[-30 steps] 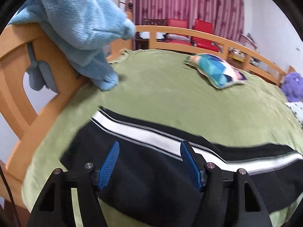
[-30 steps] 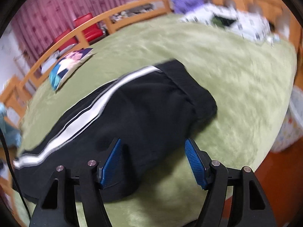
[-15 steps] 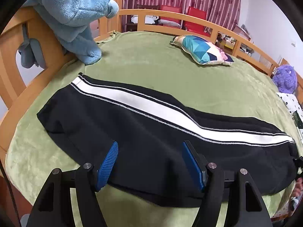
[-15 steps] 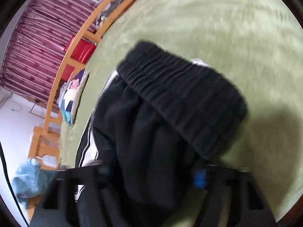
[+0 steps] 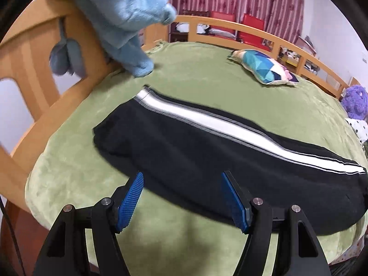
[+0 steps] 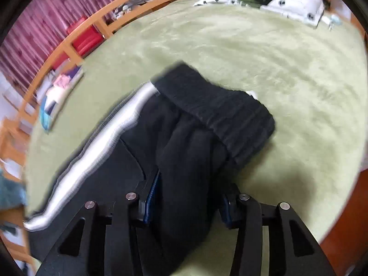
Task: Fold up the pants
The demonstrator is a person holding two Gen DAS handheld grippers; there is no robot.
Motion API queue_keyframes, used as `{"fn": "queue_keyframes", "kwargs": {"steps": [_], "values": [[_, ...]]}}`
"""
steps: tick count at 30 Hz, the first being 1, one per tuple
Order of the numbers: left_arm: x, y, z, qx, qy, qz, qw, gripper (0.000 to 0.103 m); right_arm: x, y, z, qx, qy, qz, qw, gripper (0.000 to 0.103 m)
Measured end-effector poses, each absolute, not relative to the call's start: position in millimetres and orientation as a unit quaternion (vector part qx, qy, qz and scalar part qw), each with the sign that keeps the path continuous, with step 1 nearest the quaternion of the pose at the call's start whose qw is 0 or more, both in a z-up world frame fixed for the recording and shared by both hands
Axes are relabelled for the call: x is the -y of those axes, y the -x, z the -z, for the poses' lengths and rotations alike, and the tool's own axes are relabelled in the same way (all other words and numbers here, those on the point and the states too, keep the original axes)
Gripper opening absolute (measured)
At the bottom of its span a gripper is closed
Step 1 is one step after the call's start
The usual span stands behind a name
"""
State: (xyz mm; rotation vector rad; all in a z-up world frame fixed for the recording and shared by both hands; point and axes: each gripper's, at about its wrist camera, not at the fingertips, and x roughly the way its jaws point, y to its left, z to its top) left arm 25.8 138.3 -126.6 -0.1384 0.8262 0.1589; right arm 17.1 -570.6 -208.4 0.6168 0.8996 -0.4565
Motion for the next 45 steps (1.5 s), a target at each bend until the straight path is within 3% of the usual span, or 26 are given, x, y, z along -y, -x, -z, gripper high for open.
{"fn": "queue_keyframes", "kwargs": {"steps": [10, 20, 21, 23, 24, 25, 29, 33, 35, 39, 40, 45], "values": [[-230.7, -47.2, 148.9, -0.418, 0.133, -0.114, 0.891, 0.067, 481.2, 19.9, 143.3, -0.320, -0.264, 0.180, 0.892, 0.049], [-288.7, -112.5, 176.6, -0.420, 0.176, -0.147, 0.878, 0.065, 385.0, -33.0, 106.7, -0.339, -0.208, 0.110, 0.911, 0.049], [-291.6, -116.8, 180.8, -0.419, 0.178, -0.150, 0.878, 0.062, 378.1, -36.2, 105.0, -0.341, -0.200, 0.113, 0.912, 0.049], [-297.6, -126.1, 189.8, -0.416, 0.188, -0.148, 0.877, 0.045, 370.4, -38.3, 103.1, -0.344, -0.194, 0.116, 0.912, 0.049], [-299.7, -130.2, 192.7, -0.416, 0.192, -0.146, 0.877, 0.016, 367.0, -39.6, 102.8, -0.346, -0.195, 0.118, 0.910, 0.049], [-301.0, -131.6, 192.2, -0.414, 0.188, -0.142, 0.879, 0.011, 365.7, -39.6, 103.5, -0.348, -0.197, 0.118, 0.909, 0.049], [-318.3, -112.0, 168.8, -0.349, 0.217, -0.139, 0.901, 0.011, 363.0, -42.2, 103.8, -0.351, -0.191, 0.121, 0.909, 0.049], [-323.7, -112.9, 179.2, -0.380, 0.216, -0.133, 0.890, 0.012, 362.5, -40.6, 104.5, -0.355, -0.186, 0.129, 0.907, 0.049], [-320.3, -116.4, 187.5, -0.408, 0.206, -0.142, 0.878, 0.017, 364.3, -40.0, 106.6, -0.360, -0.192, 0.127, 0.904, 0.049], [-327.8, -115.2, 197.3, -0.416, 0.220, -0.154, 0.869, 0.051, 362.9, -37.0, 106.0, -0.364, -0.195, 0.128, 0.902, 0.049], [-331.4, -116.0, 199.4, -0.415, 0.225, -0.157, 0.868, 0.055, 361.6, -36.6, 105.3, -0.363, -0.192, 0.128, 0.903, 0.049], [-340.2, -121.7, 217.1, -0.420, 0.256, -0.144, 0.859, 0.055, 354.0, -37.3, 106.9, -0.370, -0.175, 0.132, 0.903, 0.049]]}}
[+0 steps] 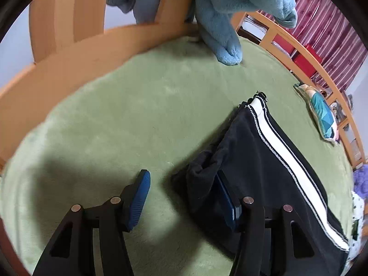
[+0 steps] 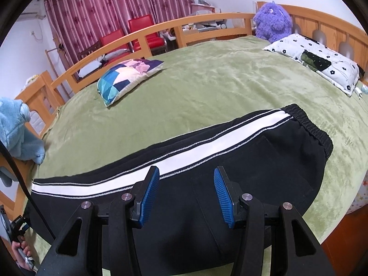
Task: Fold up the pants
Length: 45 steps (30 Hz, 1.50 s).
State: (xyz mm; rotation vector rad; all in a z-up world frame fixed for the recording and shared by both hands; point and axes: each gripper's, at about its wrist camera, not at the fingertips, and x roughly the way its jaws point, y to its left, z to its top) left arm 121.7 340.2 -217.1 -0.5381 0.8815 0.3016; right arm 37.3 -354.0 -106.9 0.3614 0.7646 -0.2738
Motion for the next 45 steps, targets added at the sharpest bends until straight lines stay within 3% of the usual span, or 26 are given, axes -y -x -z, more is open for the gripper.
{"fn": "queue_keyframes", "kwargs": {"steps": [6, 8, 10, 11, 14, 17, 20, 24, 27, 29, 30, 31, 37, 45], "values": [[-333.7, -138.6, 227.2, -0.416, 0.270, -0.130, 0.859, 0.055, 351.9, -40.8, 113.8, -0.385, -0.183, 0.128, 0.896, 0.049], [-331.3, -141.9, 227.8, -0.417, 0.272, -0.138, 0.856, 0.045, 351.4, -43.2, 116.3, -0.390, -0.190, 0.124, 0.893, 0.049], [-325.4, -143.0, 222.6, -0.415, 0.255, -0.127, 0.864, 0.021, 350.0, -45.4, 118.5, -0.391, -0.196, 0.118, 0.892, 0.049], [-322.9, -140.0, 215.9, -0.404, 0.252, -0.119, 0.871, 0.018, 349.0, -46.2, 119.4, -0.390, -0.197, 0.115, 0.892, 0.049], [-323.9, -119.2, 189.2, -0.363, 0.254, -0.099, 0.891, 0.017, 348.6, -47.9, 118.1, -0.388, -0.205, 0.102, 0.893, 0.049], [-342.8, -76.9, 156.4, -0.324, 0.318, -0.065, 0.889, 0.016, 349.7, -45.2, 112.6, -0.369, -0.206, 0.098, 0.901, 0.049], [-347.7, -48.2, 152.7, -0.315, 0.330, -0.078, 0.886, 0.017, 352.9, -43.2, 119.1, -0.369, -0.220, 0.083, 0.899, 0.049], [-333.5, -48.5, 194.6, -0.398, 0.269, -0.157, 0.863, 0.030, 357.8, -39.5, 124.9, -0.373, -0.220, 0.061, 0.899, 0.049], [-329.2, -47.6, 198.1, -0.425, 0.253, -0.180, 0.850, 0.031, 363.8, -36.1, 128.5, -0.367, -0.223, 0.057, 0.901, 0.049], [-324.1, -44.3, 185.6, -0.412, 0.235, -0.195, 0.858, 0.042, 367.8, -35.1, 134.4, -0.367, -0.232, 0.050, 0.899, 0.049], [-318.9, -41.9, 175.7, -0.401, 0.218, -0.205, 0.866, 0.058, 369.4, -35.7, 138.8, -0.369, -0.233, 0.046, 0.899, 0.049], [-314.9, -39.0, 167.8, -0.390, 0.205, -0.209, 0.873, 0.067, 370.3, -36.4, 143.3, -0.369, -0.229, 0.044, 0.900, 0.049], [-278.5, -56.7, 126.6, -0.350, 0.136, -0.185, 0.908, 0.067, 370.9, -48.5, 162.6, -0.395, -0.204, 0.046, 0.895, 0.049], [-276.3, -120.7, 139.6, -0.380, 0.123, -0.148, 0.905, 0.068, 371.3, -46.6, 162.8, -0.385, -0.197, 0.040, 0.901, 0.049]]}}
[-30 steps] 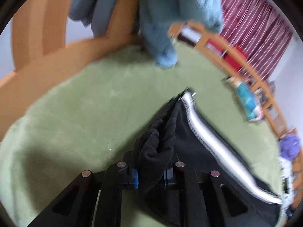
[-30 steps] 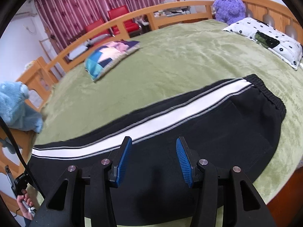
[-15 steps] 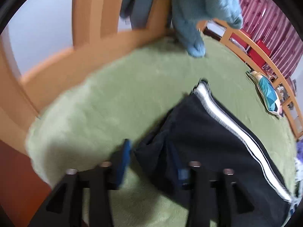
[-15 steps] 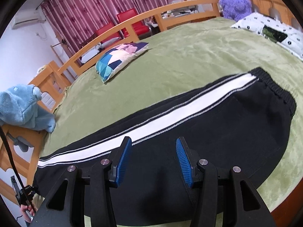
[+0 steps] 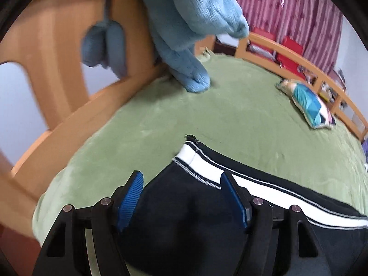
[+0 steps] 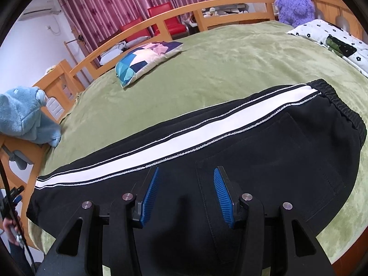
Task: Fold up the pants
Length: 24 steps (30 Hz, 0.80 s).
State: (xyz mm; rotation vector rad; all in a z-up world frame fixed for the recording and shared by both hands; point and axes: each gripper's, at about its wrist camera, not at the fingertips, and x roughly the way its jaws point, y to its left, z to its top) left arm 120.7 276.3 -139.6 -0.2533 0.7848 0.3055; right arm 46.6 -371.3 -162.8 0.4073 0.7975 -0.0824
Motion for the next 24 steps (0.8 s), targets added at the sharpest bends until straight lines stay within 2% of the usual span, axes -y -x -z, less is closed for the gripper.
{"fn": "queue_keyframes", "kwargs": {"steps": [7, 10, 15, 16, 17, 18, 20, 23, 24], "values": [[-293.4, -175.4, 164.6, -0.429, 0.116, -0.085, 0.892, 0.068, 367.7, -60.0, 169.6, -0.395, -0.184, 0.064, 0.898, 0.049], [-305.8, -204.0, 187.3, -0.472, 0.128, -0.061, 0.870, 0.068, 366.3, -68.3, 175.1, -0.407, -0.175, 0.075, 0.894, 0.049], [-311.4, -222.9, 227.5, -0.495, 0.146, -0.040, 0.856, 0.068, 358.3, -80.3, 185.5, -0.425, -0.147, 0.091, 0.889, 0.049], [-311.5, -222.9, 229.9, -0.493, 0.149, -0.038, 0.856, 0.066, 356.3, -82.2, 187.2, -0.427, -0.144, 0.089, 0.888, 0.049], [-307.7, -224.2, 230.4, -0.491, 0.144, -0.028, 0.859, 0.055, 354.8, -82.8, 188.3, -0.428, -0.143, 0.087, 0.888, 0.049], [-304.4, -225.0, 228.9, -0.493, 0.137, -0.014, 0.859, 0.036, 352.2, -84.4, 189.1, -0.429, -0.139, 0.084, 0.889, 0.049], [-302.5, -222.2, 217.8, -0.481, 0.122, -0.011, 0.868, 0.021, 346.9, -86.7, 189.6, -0.427, -0.132, 0.079, 0.891, 0.049], [-313.5, -191.2, 167.2, -0.367, 0.173, 0.019, 0.914, 0.018, 340.0, -86.4, 187.9, -0.419, -0.132, 0.067, 0.896, 0.049], [-310.9, -190.4, 161.8, -0.359, 0.162, 0.020, 0.919, 0.018, 338.4, -84.4, 185.2, -0.412, -0.132, 0.065, 0.899, 0.049]]}}
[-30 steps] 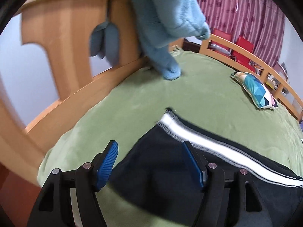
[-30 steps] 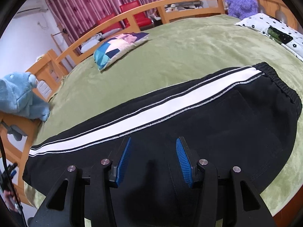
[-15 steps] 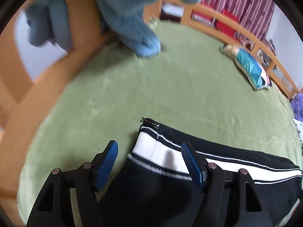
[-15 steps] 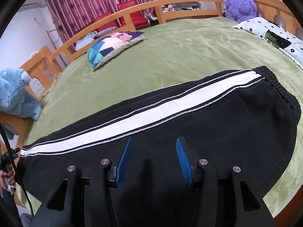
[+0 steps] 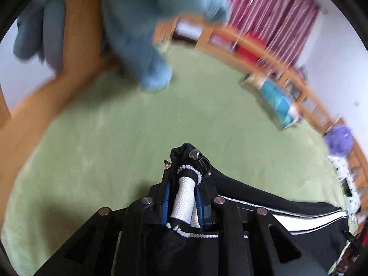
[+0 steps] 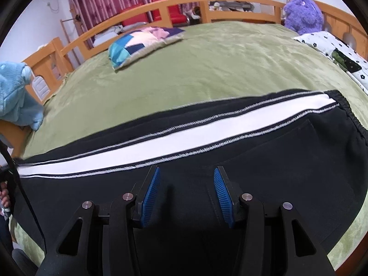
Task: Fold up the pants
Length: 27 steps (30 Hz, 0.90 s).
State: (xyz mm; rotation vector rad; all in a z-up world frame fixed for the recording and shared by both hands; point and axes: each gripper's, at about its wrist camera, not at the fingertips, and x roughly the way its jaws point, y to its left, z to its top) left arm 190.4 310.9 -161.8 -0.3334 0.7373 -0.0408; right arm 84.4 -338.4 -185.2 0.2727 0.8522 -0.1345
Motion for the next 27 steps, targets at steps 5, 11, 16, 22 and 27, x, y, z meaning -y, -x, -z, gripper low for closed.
{"fn": "queue_keyframes", "kwargs": {"steps": [5, 11, 16, 22, 27], "values": [[-294.5, -215.1, 204.2, -0.447, 0.122, -0.056, 0.885, 0.033, 332.7, -78.6, 172.5, -0.385, -0.133, 0.049, 0.912, 0.049], [-279.7, -193.7, 180.8, -0.451, 0.114, -0.074, 0.882, 0.063, 325.2, -92.4, 161.3, -0.395, -0.081, 0.036, 0.915, 0.050], [-247.9, -166.5, 152.7, -0.431, 0.094, -0.078, 0.894, 0.069, 322.2, -130.9, 162.1, -0.411, -0.040, -0.005, 0.911, 0.057], [-207.4, -152.9, 143.0, -0.428, 0.108, -0.059, 0.895, 0.069, 306.8, -189.5, 181.8, -0.436, 0.050, -0.063, 0.896, 0.058], [-184.0, -156.4, 150.7, -0.425, 0.086, -0.035, 0.901, 0.069, 293.4, -221.8, 213.8, -0.485, 0.060, -0.131, 0.862, 0.058]]}}
